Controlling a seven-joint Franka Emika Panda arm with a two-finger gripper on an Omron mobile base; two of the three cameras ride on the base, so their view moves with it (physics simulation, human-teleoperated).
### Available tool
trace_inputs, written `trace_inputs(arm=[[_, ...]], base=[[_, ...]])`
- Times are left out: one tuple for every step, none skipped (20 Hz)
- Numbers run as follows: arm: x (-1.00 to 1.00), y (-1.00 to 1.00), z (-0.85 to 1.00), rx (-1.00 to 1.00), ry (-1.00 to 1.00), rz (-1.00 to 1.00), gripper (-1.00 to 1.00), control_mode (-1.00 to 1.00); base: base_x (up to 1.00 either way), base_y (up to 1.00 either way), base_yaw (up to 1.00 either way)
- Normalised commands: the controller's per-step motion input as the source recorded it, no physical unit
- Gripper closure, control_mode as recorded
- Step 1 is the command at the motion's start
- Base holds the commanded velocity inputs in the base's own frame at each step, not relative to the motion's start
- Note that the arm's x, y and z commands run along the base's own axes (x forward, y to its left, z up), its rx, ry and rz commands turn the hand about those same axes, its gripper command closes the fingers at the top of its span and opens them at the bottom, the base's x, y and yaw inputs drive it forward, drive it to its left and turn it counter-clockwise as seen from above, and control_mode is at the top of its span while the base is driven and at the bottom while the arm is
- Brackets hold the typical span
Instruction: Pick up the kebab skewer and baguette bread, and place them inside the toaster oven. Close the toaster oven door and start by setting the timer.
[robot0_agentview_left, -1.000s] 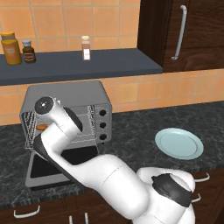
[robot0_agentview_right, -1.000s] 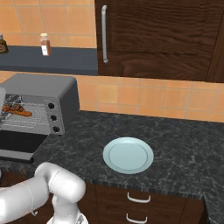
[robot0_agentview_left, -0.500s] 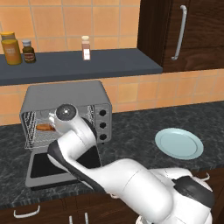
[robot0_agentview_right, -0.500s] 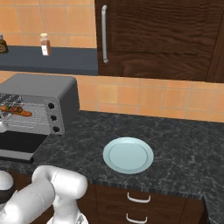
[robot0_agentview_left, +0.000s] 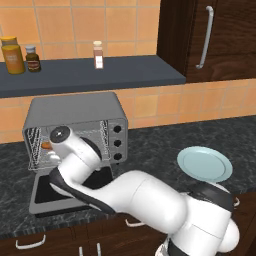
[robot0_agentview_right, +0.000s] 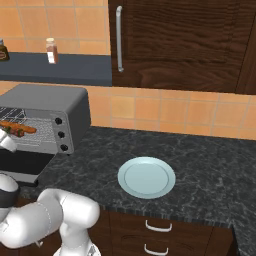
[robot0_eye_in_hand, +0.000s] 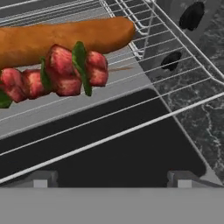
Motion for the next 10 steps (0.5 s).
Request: trace_inputs(arm=[[0.0, 0.03, 0.0, -0.21, 0.0, 0.0, -1.0, -1.0], [0.0, 0.0, 0.0, -0.18, -0.07, 0.0, -1.0, -1.0], [-0.25, 0.0, 0.0, -0.15, -0.18, 0.0, -1.0, -1.0], [-0.49, 0.0, 0.19, -0.21, -0.36, 0.08, -1.0, -1.0], [-0.55, 0.0, 0.16, -0.2, -0.38, 0.21, -1.0, -1.0], [-0.51, 0.0, 0.07, -0.18, -0.43, 0.24, -1.0, -1.0], [-0.39, 0.0, 0.04, -0.15, -0.52, 0.25, -1.0, -1.0], [-0.21, -0.04, 0.0, -0.07, -0.53, 0.21, -1.0, -1.0], [-0.01, -0.2, -0.01, 0.0, -0.35, 0.17, -1.0, -1.0], [0.0, -0.51, 0.0, 0.0, -0.28, 0.19, -1.0, -1.0]], base=[[0.0, 0.0, 0.0], [0.0, 0.0, 0.0], [0.0, 0.0, 0.0], [0.0, 0.0, 0.0], [0.0, 0.0, 0.0], [0.0, 0.0, 0.0], [0.0, 0.0, 0.0], [0.0, 0.0, 0.0], [0.0, 0.0, 0.0], [0.0, 0.0, 0.0]])
